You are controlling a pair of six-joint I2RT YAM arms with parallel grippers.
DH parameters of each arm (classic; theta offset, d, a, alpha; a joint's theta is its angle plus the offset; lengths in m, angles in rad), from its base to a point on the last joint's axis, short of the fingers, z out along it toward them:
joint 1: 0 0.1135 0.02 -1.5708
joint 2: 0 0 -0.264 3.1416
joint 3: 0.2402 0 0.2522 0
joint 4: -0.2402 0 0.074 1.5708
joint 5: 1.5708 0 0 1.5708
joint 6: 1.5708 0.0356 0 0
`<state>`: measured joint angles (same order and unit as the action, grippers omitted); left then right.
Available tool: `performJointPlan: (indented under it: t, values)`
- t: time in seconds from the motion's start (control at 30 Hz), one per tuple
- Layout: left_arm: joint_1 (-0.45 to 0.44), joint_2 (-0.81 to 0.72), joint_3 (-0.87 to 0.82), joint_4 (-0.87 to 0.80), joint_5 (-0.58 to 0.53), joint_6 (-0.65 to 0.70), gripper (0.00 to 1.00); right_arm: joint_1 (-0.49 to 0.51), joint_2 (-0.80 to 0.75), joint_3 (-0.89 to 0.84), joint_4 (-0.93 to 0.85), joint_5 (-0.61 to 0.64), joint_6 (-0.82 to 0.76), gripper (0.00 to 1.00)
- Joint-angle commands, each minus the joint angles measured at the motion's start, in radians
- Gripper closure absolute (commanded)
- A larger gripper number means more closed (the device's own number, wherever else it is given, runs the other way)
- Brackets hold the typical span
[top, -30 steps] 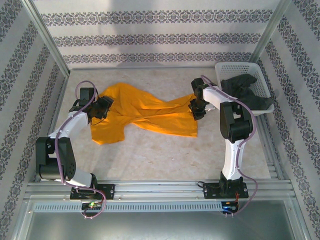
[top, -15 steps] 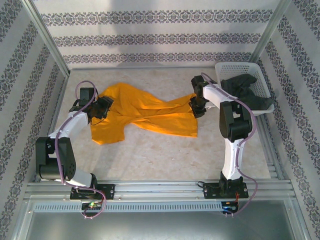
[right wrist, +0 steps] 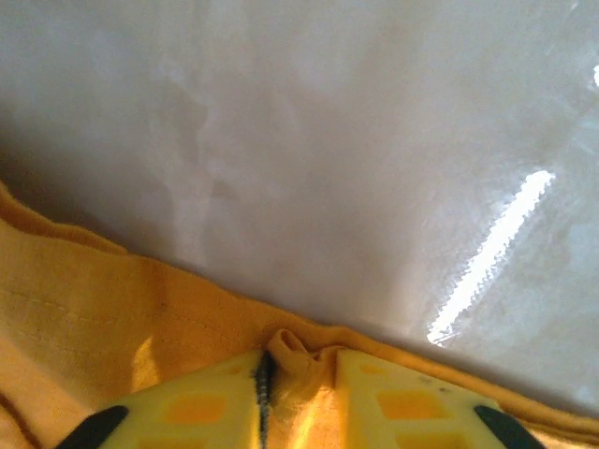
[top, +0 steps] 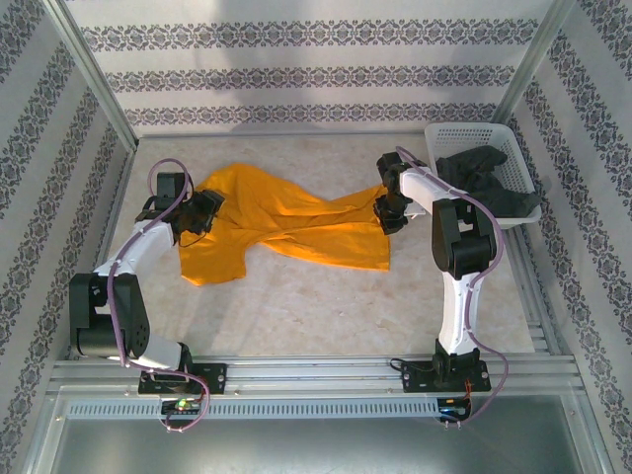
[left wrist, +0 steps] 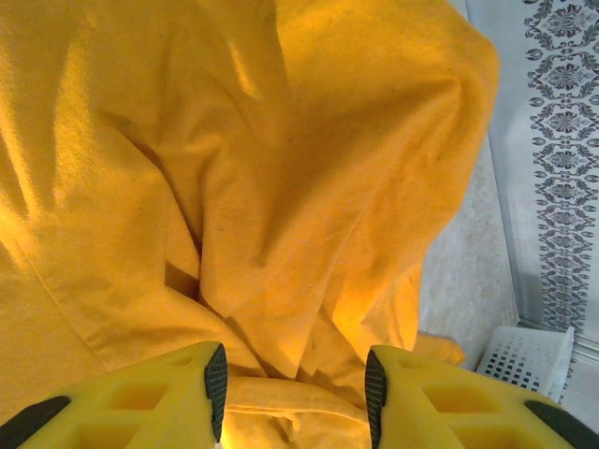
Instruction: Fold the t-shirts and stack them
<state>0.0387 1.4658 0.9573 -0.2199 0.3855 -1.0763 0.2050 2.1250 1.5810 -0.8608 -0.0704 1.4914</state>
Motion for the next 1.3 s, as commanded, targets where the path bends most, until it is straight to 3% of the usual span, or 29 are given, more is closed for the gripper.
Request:
performJointPlan:
  t: [0.0, 0.27, 1.0, 1.27]
  values:
    - [-0.009, -0.025, -0.009, 0.002, 0.009, 0.015, 0.56, -0.008, -0.004, -0.004, -0.029, 0.027, 0.000, 0.82]
    - [-0.010, -0.021, -0.023, 0.001, 0.013, 0.040, 0.57, 0.010, -0.109, -0.020, -0.048, 0.069, -0.029, 1.00]
    - [-0.003, -0.048, -0.073, -0.068, 0.007, 0.085, 0.56, -0.009, -0.430, -0.322, 0.002, 0.041, -0.279, 1.00]
    - [-0.003, -0.055, -0.066, -0.082, 0.009, 0.090, 0.56, 0.047, -0.537, -0.519, 0.046, -0.019, -0.250, 0.87]
